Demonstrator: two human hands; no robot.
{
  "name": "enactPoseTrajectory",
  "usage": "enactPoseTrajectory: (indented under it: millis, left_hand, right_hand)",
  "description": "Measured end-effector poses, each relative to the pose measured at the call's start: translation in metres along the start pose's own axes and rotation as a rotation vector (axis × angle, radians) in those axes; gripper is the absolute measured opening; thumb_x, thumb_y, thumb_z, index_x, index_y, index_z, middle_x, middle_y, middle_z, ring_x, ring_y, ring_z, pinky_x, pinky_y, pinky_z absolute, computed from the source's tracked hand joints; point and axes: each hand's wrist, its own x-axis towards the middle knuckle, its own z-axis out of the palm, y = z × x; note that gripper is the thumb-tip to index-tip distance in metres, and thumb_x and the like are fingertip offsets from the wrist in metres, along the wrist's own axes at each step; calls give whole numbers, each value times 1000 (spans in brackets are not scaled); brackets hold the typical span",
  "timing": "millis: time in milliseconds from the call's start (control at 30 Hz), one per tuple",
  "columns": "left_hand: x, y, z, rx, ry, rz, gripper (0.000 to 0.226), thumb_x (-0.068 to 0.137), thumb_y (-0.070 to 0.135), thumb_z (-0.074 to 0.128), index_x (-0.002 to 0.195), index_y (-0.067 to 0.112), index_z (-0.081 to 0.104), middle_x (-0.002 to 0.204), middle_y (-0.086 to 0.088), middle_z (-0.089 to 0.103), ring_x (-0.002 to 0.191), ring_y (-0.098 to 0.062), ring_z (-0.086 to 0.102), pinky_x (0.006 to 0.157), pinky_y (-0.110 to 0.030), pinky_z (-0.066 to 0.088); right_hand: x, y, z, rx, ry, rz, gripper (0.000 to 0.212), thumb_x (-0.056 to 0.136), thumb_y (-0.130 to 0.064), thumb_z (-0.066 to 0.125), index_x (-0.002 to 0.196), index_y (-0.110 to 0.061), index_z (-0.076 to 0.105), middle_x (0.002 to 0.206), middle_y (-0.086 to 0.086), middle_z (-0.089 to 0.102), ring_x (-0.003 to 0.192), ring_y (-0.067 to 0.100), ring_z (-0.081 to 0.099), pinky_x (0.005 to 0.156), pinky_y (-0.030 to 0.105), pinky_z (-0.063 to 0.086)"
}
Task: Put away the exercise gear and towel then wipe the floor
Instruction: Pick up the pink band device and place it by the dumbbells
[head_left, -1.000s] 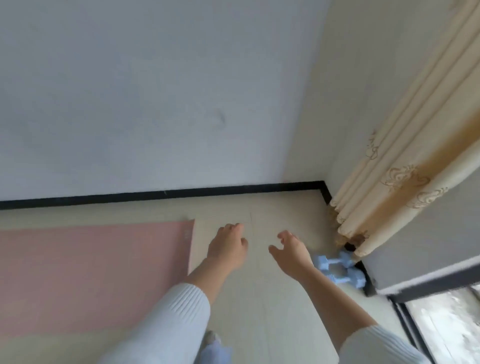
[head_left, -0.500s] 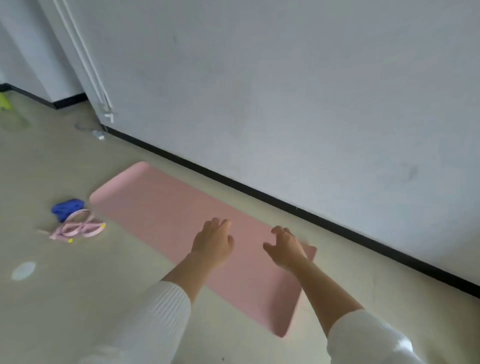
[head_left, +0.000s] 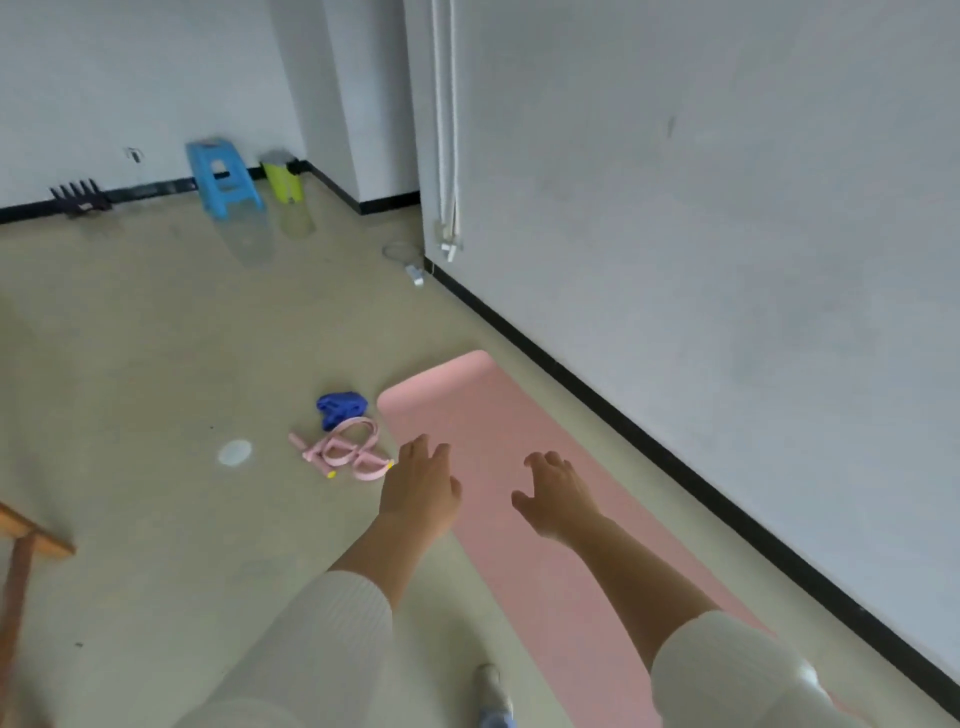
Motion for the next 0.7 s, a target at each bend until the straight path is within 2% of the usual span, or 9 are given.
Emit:
enactPoseTrajectory:
  millis: [133, 433, 600, 700]
  left_hand:
    - [80, -57, 1, -39, -28, -125, 44, 93, 25, 44, 136, 16, 42, 143, -10, 36, 132, -30, 32, 97, -40, 43]
    - [217, -188, -10, -142, -61, -304, 48, 95, 28, 46, 141, 19, 36, 148, -5, 32, 134, -26, 31, 98, -35, 43]
    - [319, -279, 1, -161, -113, -324, 42, 93, 26, 45, 134, 18, 42, 139, -8, 38, 126, -27, 37, 96, -38, 44]
    - [377, -334, 7, -223, -161, -317, 42, 93, 25, 46, 134, 18, 42, 136, -6, 40, 123, -26, 39, 95, -38, 44]
  right_hand:
    - [105, -43, 3, -60, -74, -66, 56, 92, -37, 53, 140, -13, 38, 139, 6, 44, 127, 27, 40, 104, 41, 40]
    - [292, -145, 22, -135, -209, -185, 54, 91, -37, 51, 139, -13, 38, 138, 6, 42, 128, 27, 37, 102, 41, 39]
    - [403, -209, 66, -142, -274, -179, 57, 92, -38, 51, 141, -13, 36, 140, 6, 40, 129, 27, 35, 102, 40, 38]
    - [465, -249, 96, -111, -306, -108, 56, 91, -37, 52, 140, -13, 37, 139, 6, 41, 128, 27, 36, 101, 39, 38]
